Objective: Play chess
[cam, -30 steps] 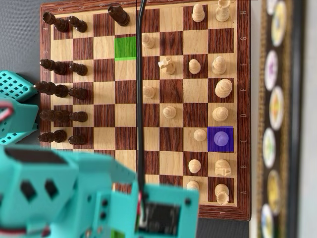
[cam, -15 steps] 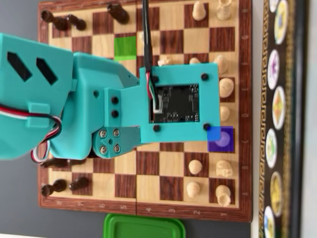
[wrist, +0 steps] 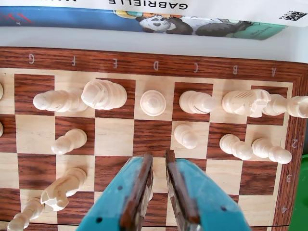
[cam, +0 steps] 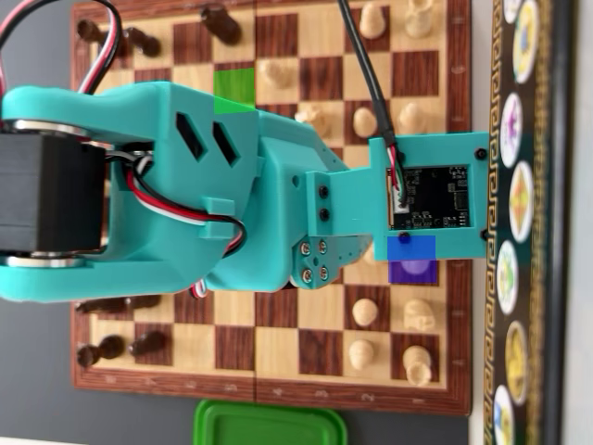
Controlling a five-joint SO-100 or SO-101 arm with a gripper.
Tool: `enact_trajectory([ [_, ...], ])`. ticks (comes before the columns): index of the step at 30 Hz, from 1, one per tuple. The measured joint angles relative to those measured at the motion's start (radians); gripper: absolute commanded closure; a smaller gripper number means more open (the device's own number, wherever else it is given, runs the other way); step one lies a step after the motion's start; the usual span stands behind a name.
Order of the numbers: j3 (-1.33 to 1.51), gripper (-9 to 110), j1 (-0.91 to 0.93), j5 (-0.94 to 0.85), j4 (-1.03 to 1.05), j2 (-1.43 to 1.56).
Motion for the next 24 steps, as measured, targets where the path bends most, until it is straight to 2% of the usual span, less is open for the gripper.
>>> enact_trajectory([
  [8, -0.058, 88, 0.028, 0.0, 0.0, -0.08],
  [24, -0.117, 88, 0.04, -0.02, 0.0, -0.156],
])
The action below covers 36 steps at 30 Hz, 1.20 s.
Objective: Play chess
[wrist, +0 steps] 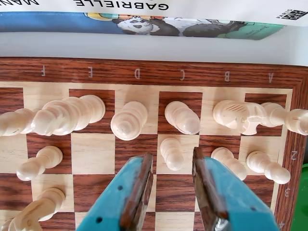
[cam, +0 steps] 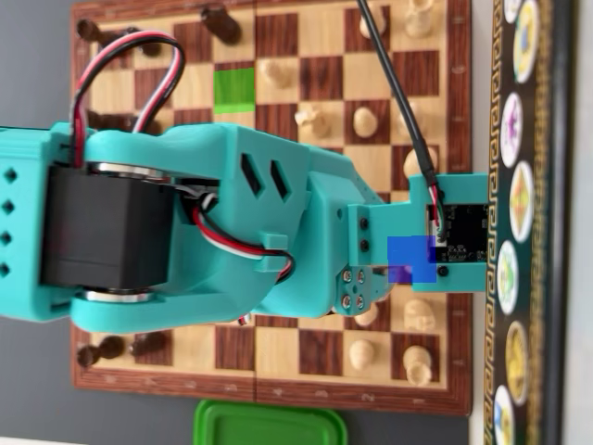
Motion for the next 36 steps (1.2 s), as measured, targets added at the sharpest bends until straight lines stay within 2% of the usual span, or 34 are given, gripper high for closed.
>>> enact_trajectory([
  [36, -0.164, 88, 0.026, 0.0, 0.0, -0.187],
])
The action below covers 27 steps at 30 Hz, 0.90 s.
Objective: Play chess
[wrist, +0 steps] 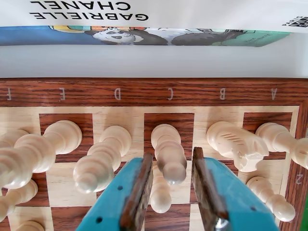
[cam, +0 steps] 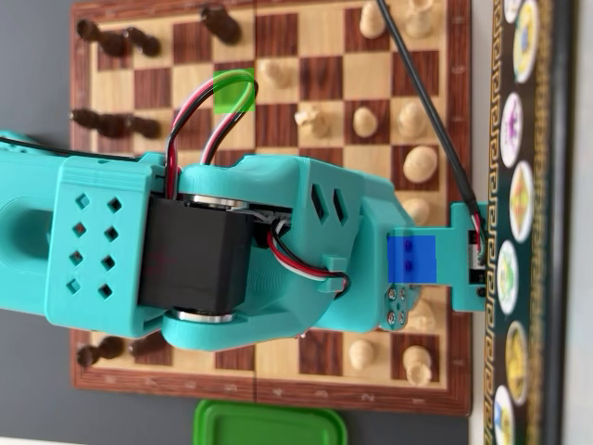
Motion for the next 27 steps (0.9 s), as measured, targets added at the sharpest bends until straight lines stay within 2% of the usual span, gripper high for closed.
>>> enact_trajectory([
  [27, -0.011, 88, 0.005, 0.0, 0.0, -0.009],
])
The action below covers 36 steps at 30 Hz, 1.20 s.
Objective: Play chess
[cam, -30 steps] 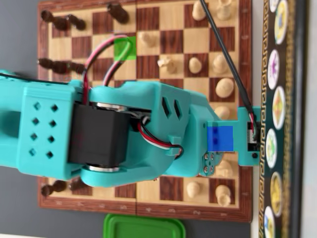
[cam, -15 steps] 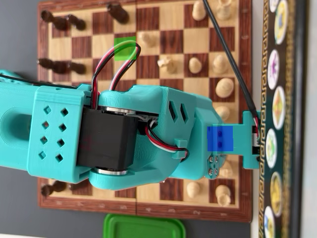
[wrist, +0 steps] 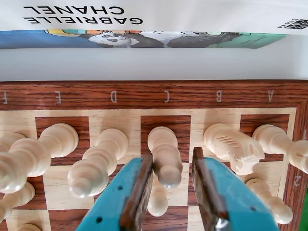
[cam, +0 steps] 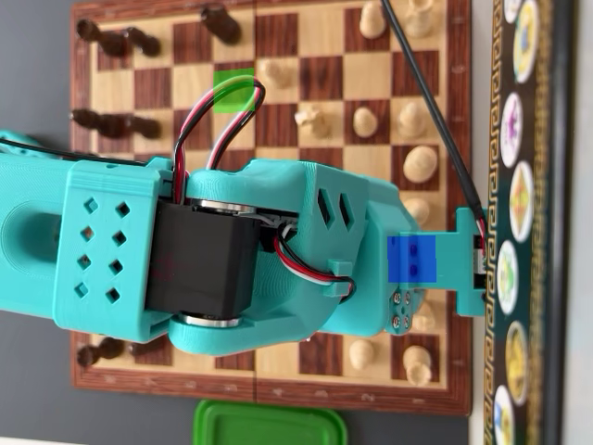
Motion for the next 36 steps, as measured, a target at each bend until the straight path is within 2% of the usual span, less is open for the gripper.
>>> enact_trajectory([
  [10, 0.0, 94, 0.0, 0.0, 0.0, 0.0],
  [36, 0.0, 94, 0.0, 0.0, 0.0, 0.0],
])
